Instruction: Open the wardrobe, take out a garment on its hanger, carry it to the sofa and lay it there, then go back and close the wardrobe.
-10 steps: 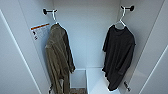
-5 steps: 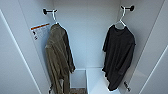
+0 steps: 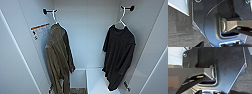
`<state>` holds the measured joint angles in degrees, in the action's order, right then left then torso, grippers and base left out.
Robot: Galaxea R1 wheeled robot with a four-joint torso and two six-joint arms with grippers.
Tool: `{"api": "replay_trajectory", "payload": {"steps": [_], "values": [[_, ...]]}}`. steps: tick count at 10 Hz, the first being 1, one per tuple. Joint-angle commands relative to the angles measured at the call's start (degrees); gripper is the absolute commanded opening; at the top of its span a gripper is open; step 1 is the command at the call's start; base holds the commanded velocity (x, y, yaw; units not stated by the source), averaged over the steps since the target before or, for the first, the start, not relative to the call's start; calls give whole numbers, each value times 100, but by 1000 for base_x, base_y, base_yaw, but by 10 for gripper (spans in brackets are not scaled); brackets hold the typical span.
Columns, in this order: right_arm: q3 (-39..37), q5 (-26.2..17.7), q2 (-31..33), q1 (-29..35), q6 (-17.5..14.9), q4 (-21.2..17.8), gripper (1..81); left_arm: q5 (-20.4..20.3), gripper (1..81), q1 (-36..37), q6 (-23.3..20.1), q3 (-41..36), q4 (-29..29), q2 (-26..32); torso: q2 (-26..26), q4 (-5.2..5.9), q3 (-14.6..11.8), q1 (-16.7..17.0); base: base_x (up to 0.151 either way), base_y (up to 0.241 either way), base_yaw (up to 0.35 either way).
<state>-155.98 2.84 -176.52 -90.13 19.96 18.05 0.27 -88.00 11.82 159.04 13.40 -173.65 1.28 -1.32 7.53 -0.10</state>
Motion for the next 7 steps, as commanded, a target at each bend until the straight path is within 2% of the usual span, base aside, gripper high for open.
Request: {"api": "replay_trajectory", "payload": {"steps": [1, 2, 3, 4, 5, 6, 7], "values": [[42, -346, -44, 121, -9, 58, 811, 351, 811, 191, -629, 22, -672, -56, 0, -317, 0, 0, 0, 0, 0], [42, -346, -53, 130, -9, 58, 811, 342, 811, 243, -638, 22, -663, -47, 0, -552, 0, 0, 0, 0, 0], [42, -337, -53, 130, -9, 49, 811, 351, 811, 340, -646, 22, -645, -73, 0, -579, 0, 0, 0, 0, 0], [42, -337, -44, 130, -9, 49, 811, 351, 811, 428, -682, 31, -610, -21, 0, -697, 0, 0, 0, 0, 0], [42, -337, -35, 122, -9, 49, 811, 377, 811, 472, -682, 31, -575, -3, 0, -866, 0, 0, 0, 0, 0], [25, -337, -27, 113, -9, 50, 811, 378, 811, 472, -708, 22, -549, 14, 0, -820, 0, 0, 0, 0, 0], [16, -337, -26, 121, -9, 50, 811, 386, 811, 525, -717, 22, -384, 6, 0, -671, 0, 0, 0, 0, 0]]}}
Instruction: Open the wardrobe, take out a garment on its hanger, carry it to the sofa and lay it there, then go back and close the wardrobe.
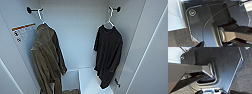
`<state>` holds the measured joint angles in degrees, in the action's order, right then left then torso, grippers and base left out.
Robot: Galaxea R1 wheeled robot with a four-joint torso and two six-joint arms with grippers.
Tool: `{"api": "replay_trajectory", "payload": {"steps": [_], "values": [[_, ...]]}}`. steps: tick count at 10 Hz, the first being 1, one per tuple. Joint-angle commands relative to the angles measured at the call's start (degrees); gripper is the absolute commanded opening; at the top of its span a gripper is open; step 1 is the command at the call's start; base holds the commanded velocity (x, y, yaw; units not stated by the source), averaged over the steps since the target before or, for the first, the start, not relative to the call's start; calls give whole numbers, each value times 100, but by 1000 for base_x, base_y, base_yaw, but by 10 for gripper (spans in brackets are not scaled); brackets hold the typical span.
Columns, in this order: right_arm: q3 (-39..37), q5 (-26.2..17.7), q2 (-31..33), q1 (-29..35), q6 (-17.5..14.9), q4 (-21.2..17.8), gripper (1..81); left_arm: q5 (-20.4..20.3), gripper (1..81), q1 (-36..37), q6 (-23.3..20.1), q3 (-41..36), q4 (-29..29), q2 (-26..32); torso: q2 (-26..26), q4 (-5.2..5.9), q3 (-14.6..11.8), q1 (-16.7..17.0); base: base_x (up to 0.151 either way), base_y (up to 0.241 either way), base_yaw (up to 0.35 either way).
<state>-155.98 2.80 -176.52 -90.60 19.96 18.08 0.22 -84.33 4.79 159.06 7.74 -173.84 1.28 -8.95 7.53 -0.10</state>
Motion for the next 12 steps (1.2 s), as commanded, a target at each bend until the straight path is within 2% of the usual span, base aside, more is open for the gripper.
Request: {"api": "replay_trajectory", "payload": {"steps": [1, 3, 4, 5, 6, 7, 9, 10, 11, 12], "values": [[34, -333, -26, 169, -9, 47, 811, 383, 811, 211, -13, -15, 446, 33, 0, 2, 0, 0, 0, 0, 0], [42, -324, -35, 169, -9, 55, 811, 391, 811, 369, -13, -304, 833, 68, 0, 7, -519, 0, 0, 0, 0], [42, -324, -35, 178, -9, 55, 811, 391, 811, 491, -13, -508, 931, 130, 0, 11, -449, -2, 0, 0, 0], [34, -324, -35, 195, -9, 47, 811, 495, 811, 657, -13, -769, 940, 260, 0, 11, -140, -2, 0, 0, 0], [25, -324, -26, 187, -1, 47, 811, 690, 811, 861, -13, -1044, 931, 420, 0, 11, -247, 0, 0, 0, 0], [16, -324, -26, 195, 0, 47, 811, 734, 811, 1062, 4, -1653, 905, 759, 2, 11, -278, 7, 0, 0, 0], [16, -324, -26, 204, 0, 38, 811, 820, 811, 1563, 48, -3348, 843, 1673, 2, 11, -300, 7, 0, 0, 0], [16, -324, -26, 213, 0, 38, 811, 1040, 811, 1903, 66, -3976, 852, 1991, 2, 11, -300, 5, 0, 0, 0], [25, -324, -26, 239, 0, 38, 811, 1276, 811, 2238, 160, -4372, 774, 2220, 2, 11, -300, 5, 0, 0, 0], [25, -324, -26, 239, 8, 29, 811, 1366, 811, 2566, 258, -4445, 746, 2239, 2, 11, -300, 5, 0, 0, 0]]}}
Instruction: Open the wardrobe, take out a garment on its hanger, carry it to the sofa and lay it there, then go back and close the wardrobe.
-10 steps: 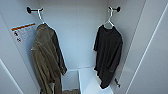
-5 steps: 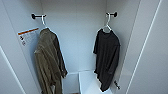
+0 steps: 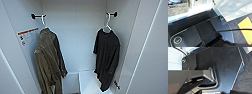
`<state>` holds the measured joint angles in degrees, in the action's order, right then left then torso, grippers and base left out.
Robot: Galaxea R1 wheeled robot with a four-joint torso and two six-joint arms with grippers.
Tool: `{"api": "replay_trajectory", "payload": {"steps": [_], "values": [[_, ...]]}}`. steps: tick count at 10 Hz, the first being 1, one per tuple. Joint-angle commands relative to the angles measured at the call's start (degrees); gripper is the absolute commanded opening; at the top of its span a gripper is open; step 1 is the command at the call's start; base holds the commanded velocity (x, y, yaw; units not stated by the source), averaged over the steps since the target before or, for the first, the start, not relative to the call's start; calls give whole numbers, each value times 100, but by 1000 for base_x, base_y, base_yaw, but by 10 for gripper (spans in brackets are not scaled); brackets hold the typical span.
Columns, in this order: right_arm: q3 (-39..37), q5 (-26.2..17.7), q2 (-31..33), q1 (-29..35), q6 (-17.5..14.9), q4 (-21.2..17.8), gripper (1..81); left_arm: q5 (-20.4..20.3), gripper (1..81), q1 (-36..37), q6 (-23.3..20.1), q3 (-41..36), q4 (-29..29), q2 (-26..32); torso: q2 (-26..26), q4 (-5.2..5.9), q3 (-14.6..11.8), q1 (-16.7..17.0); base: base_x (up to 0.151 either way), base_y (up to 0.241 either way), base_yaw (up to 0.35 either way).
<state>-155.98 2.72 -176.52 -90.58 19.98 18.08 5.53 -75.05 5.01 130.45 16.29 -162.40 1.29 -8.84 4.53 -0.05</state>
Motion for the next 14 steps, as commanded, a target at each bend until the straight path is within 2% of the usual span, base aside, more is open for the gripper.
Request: {"api": "replay_trajectory", "payload": {"steps": [1, 2, 3, 4, 5, 6, 10, 14], "values": [[16, -316, -26, 237, 6, 20, 811, 1043, 811, 1926, 341, -1524, -117, 983, 0, 0, 0, 0, 0, 0, 0], [16, -316, -26, 237, -2, 12, 811, 1247, 811, 2155, 412, -1314, -117, 781, 0, 0, 0, 2, 0, 0, 0], [16, -316, -17, 263, 6, 11, 811, 1283, 811, 2358, 534, -946, -117, 491, 0, 0, 0, 2, 0, 0, 0], [16, -325, -26, 280, 6, 11, 811, 1292, 811, 2612, 649, -768, -134, 323, 0, 0, 0, 2, 0, 0, 0], [16, -325, -26, 298, 6, 11, 811, 1474, 811, 2858, 746, -766, -143, 226, 0, 0, 0, 2, 0, 0, 0], [16, -325, -17, 316, 6, 11, 811, 1670, 811, 3113, 870, -828, -135, 181, 0, 0, 0, 0, 0, 0, 0], [16, -325, -17, 351, -3, 29, 811, 1846, 811, 4168, 1353, -1619, -126, 181, -2, 0, 2, -5, 0, 0, 0], [-2, -325, 9, 360, 15, 20, 811, 2286, 811, 5344, 1800, -1637, -135, -301, -4, 0, 5, -9, 0, 0, 0]]}}
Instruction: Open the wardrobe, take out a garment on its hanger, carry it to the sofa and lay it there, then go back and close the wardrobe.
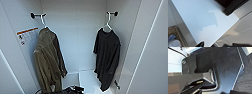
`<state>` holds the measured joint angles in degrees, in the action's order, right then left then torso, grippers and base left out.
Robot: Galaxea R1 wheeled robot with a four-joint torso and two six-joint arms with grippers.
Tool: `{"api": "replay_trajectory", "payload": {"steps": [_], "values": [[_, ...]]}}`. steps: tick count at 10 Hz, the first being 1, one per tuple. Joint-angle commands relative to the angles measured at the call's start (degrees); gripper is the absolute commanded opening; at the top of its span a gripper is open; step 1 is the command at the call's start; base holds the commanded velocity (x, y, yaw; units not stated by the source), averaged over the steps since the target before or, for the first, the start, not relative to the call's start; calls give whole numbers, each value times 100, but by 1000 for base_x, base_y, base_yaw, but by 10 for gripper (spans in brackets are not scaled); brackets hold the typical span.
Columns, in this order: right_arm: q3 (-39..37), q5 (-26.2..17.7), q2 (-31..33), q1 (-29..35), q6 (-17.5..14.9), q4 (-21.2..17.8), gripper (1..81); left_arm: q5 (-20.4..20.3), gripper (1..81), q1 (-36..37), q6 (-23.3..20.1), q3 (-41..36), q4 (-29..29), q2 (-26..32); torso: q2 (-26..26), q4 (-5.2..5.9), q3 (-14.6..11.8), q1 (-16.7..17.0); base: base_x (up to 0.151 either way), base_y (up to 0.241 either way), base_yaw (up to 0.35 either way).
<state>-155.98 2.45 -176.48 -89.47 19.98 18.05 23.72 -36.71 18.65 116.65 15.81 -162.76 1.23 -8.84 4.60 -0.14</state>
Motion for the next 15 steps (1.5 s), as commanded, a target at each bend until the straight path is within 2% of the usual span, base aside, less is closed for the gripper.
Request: {"api": "replay_trajectory", "payload": {"steps": [1, 3, 4, 5, 6, 8, 10, 11, 13, 15], "values": [[-2, -298, 5, 267, 23, 14, 811, 467, 811, 1757, 604, -309, -122, -319, 0, 0, -2, 0, 0, 0, 0], [7, -298, 5, 284, 23, 14, 811, 370, 811, 2214, 921, -582, -140, -302, -2, 0, 0, -2, 0, 0, 0], [7, -298, 5, 284, 23, 14, 811, 168, 811, 2390, 1123, -679, -140, -284, -5, 0, 2, -5, 0, 0, 0], [25, -289, 5, 267, 23, 31, 811, -438, 811, 2531, 1422, -810, -131, -205, -5, 0, 2, -5, 0, 0, 0], [34, -289, -3, 266, 23, 31, 811, -746, 811, 2759, 1738, -863, -131, -214, -6, 0, 4, -7, 0, 0, 0], [42, -289, -21, 284, 23, 5, 811, -817, 811, 3261, 2396, -872, -140, -258, -6, 0, 6, -7, 0, 0, 0], [42, -289, -65, 284, 23, 5, 811, -1202, 811, 3779, 3466, -872, -131, -240, -6, 0, 6, -9, 0, 0, 0], [42, -289, -83, 284, 32, 5, 811, -1282, 811, 4008, 3821, -854, -131, -275, -9, 0, 9, -9, 0, 0, 0], [34, -289, -91, 275, 32, -3, 811, -1397, 811, 4499, 4215, -776, -131, -380, -9, 0, 9, -11, 0, 0, 0], [42, -289, -91, 284, 50, -12, 811, -1580, 811, 4905, 4839, -496, -139, -486, -9, 0, 9, -11, 0, 0, 0]]}}
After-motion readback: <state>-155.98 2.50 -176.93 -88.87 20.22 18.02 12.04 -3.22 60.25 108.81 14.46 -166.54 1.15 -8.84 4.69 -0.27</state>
